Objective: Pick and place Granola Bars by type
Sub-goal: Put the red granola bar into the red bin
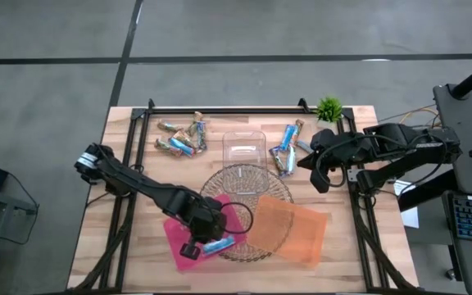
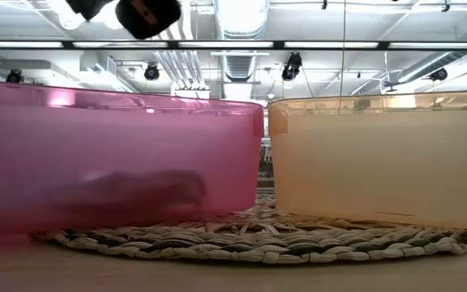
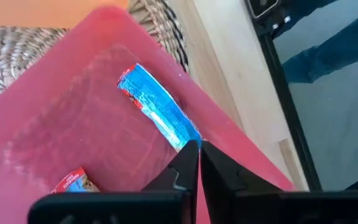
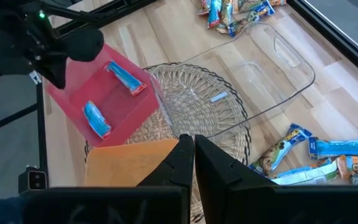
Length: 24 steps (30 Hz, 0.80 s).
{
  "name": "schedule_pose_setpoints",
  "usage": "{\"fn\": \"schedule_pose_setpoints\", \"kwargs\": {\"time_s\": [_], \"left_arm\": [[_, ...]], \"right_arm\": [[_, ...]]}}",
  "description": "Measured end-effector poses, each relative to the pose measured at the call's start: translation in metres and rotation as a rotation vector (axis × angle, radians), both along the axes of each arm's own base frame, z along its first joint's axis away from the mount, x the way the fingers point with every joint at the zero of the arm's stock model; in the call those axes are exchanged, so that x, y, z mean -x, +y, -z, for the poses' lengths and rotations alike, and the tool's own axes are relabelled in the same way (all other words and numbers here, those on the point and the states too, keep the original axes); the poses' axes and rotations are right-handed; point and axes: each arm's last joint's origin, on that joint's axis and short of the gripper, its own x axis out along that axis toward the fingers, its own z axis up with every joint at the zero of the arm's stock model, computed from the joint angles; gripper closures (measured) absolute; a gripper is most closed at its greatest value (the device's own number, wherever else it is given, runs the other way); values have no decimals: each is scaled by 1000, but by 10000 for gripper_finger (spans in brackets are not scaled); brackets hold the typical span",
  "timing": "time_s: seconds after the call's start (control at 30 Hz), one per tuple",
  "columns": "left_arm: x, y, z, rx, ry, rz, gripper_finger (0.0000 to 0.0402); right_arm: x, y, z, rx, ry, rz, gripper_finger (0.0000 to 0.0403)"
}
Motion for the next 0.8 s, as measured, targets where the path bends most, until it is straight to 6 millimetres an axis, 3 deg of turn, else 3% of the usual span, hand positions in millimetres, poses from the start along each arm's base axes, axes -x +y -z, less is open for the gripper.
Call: {"fn": "schedule_pose_setpoints", "kwargs": {"time_s": [0.2, 0.6, 0.8], "left_arm": [[7, 10, -32, -49, -98, -38, 401], [48, 66, -97, -119, -359, -277, 401], [65, 93, -113, -97, -510, -394, 401]], "right_arm": [[0, 0, 0, 0, 0, 0, 394], [0, 0, 0, 1, -5, 2, 394], [-1, -2, 0, -26, -11, 49, 394]]}}
